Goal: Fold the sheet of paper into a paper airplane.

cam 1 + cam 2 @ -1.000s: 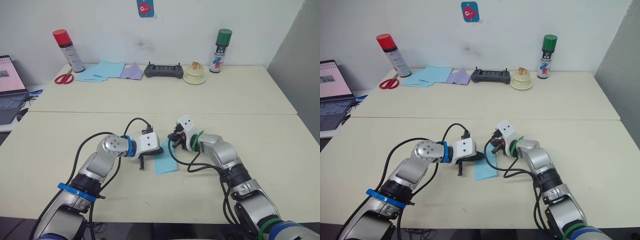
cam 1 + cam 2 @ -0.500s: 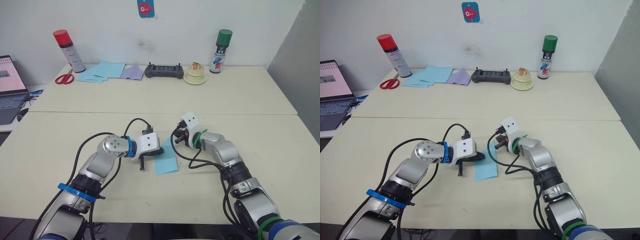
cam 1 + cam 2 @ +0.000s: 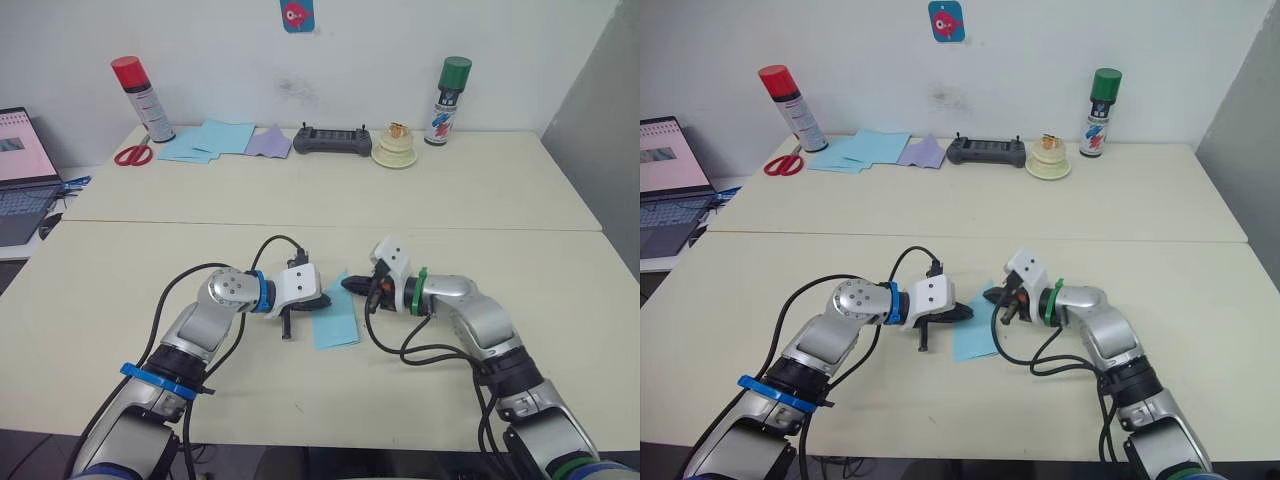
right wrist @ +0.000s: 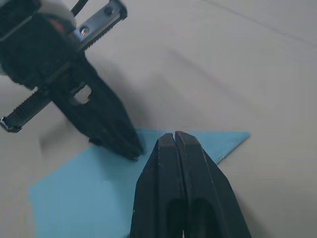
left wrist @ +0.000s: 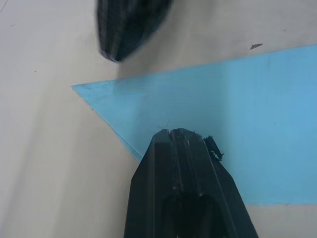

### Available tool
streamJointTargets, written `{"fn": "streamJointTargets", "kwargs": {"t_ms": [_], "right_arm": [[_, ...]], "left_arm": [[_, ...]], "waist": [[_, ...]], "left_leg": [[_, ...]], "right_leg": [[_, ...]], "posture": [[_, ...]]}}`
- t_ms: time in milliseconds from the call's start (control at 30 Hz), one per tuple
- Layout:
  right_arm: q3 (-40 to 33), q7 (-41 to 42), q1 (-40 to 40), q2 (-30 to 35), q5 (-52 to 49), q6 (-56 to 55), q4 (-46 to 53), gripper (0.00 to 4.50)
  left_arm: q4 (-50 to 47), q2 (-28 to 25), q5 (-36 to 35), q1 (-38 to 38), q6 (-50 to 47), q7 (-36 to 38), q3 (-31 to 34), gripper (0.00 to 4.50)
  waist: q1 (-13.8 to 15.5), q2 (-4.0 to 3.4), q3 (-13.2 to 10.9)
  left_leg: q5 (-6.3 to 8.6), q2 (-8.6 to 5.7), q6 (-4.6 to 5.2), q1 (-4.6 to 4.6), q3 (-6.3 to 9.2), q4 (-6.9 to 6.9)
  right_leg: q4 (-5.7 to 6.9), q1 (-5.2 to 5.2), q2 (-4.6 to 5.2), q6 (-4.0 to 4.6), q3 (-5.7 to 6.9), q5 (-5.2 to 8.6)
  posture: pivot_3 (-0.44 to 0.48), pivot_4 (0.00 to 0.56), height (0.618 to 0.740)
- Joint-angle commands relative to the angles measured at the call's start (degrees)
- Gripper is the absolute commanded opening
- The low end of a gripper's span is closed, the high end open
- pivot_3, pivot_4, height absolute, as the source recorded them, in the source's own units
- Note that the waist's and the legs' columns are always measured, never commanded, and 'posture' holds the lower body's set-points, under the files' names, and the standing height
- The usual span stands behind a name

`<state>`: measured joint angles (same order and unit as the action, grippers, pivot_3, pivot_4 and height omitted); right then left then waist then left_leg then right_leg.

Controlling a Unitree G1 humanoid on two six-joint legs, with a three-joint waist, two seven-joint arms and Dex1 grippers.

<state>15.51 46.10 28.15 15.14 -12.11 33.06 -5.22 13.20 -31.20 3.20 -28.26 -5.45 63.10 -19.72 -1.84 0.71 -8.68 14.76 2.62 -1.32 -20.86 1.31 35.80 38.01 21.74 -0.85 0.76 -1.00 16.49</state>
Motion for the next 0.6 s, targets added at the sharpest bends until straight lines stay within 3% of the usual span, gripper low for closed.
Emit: {"fn": "streamJointTargets", "kwargs": {"t_ms": [33,300,600], "right_arm": [[0.8,0.1,1.1,-0.8,0.5,-1.4,-0.4,0.01],[3.7,0.7,2.0,1.2,4.6,-3.3,-4.9,0.01],[3.6,2.2,-0.2,2.7,4.2,-2.8,-3.5,0.01]], "left_arm": [[8.3,-0.5,4.2,3.4,-2.0,0.5,-4.6,0.00],[7.2,-0.2,2.9,2.4,-1.3,0.4,-3.0,0.00],[5.1,0.7,0.7,-0.6,-4.0,-0.1,-1.6,0.00]], "waist": [[0.0,0.01,0.0],[0.0,0.03,0.0],[0.2,0.21,-0.3]], "left_leg": [[0.00,0.00,0.00,0.00,0.00,0.00],[0.00,0.00,0.00,0.00,-0.01,0.01],[0.00,-0.02,0.00,-0.13,0.01,0.01]], "right_leg": [[-0.01,0.01,0.00,-0.02,0.00,-0.01],[-0.02,0.02,0.02,-0.03,-0.01,-0.02],[-0.05,0.04,0.02,-0.04,0.02,-0.02]], "posture": [[0.000,0.150,0.740],[0.000,0.150,0.740],[0.000,0.150,0.740]]}}
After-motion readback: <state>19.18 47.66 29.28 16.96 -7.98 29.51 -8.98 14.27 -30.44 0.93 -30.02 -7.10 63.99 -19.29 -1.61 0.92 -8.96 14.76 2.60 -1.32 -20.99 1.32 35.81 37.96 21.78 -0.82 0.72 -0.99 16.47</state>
